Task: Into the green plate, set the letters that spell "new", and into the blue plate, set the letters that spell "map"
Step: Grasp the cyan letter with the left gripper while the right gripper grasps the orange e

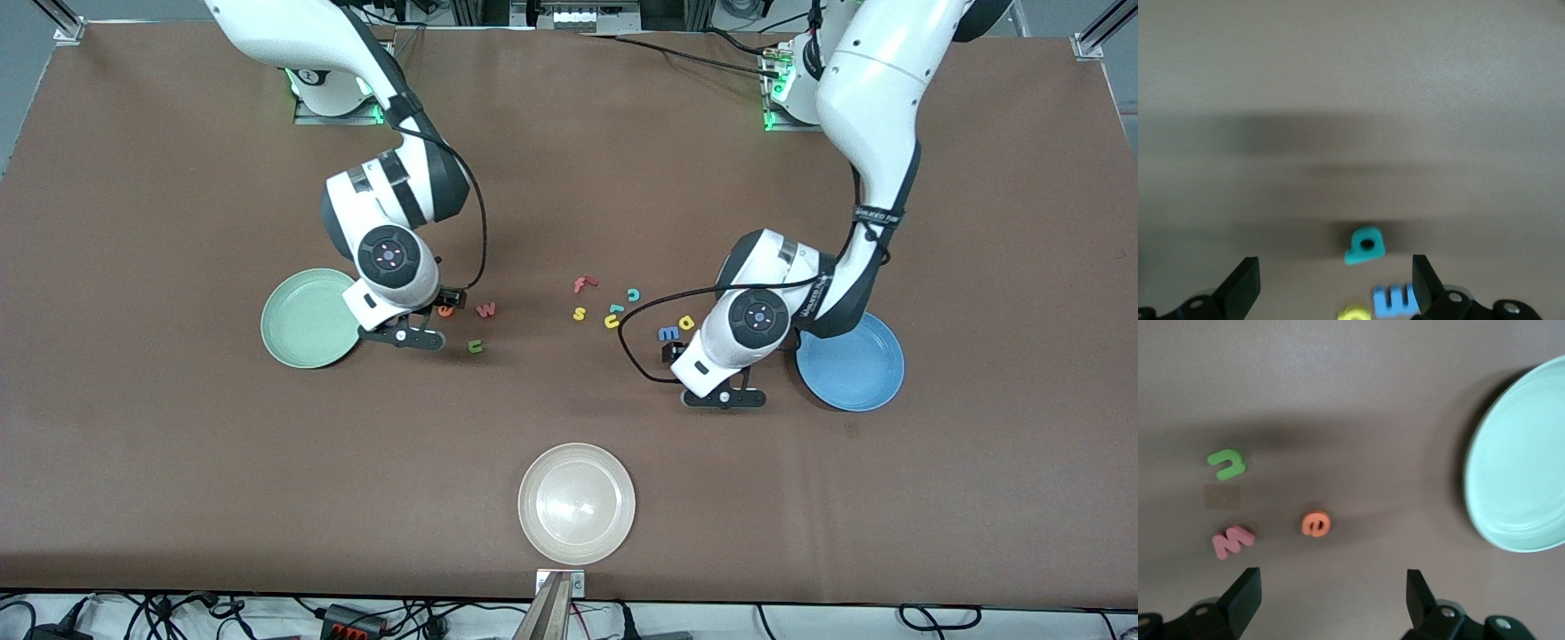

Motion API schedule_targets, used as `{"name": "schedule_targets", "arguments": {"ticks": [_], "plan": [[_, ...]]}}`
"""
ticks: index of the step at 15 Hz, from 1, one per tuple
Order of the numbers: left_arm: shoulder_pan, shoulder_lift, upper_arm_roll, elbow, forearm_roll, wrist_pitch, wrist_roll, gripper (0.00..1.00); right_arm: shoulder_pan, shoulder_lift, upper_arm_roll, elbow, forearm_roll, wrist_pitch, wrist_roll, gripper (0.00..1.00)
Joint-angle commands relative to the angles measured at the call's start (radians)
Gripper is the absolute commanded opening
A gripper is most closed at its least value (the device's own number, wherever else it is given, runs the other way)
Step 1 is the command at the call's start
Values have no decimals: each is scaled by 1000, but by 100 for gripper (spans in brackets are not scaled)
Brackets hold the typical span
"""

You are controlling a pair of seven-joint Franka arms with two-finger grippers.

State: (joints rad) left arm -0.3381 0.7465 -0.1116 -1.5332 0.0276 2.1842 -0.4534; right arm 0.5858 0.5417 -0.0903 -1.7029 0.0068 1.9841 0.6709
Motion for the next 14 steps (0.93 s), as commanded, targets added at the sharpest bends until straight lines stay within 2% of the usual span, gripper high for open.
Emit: {"name": "schedule_targets", "arguments": {"ticks": [1, 4, 7, 11, 14], "plan": [[-7, 30, 6, -10, 18, 58, -13, 94, -1, 32, -9, -1, 60, 35, 32, 90], [-32, 60, 7, -10, 21, 100, -10, 91, -3, 50, -8, -4, 70, 56, 32, 81], [-33, 63, 6, -19, 21, 98, -7, 81, -3, 52, -8, -30, 71, 103, 32, 72], [-38, 51, 6, -41, 21, 94, -1, 72, -3, 49, -8, -92, 91, 185, 32, 70], [-41, 48, 6, -41, 21, 63, -4, 53, -1, 49, -8, -129, 93, 242, 32, 69]]}}
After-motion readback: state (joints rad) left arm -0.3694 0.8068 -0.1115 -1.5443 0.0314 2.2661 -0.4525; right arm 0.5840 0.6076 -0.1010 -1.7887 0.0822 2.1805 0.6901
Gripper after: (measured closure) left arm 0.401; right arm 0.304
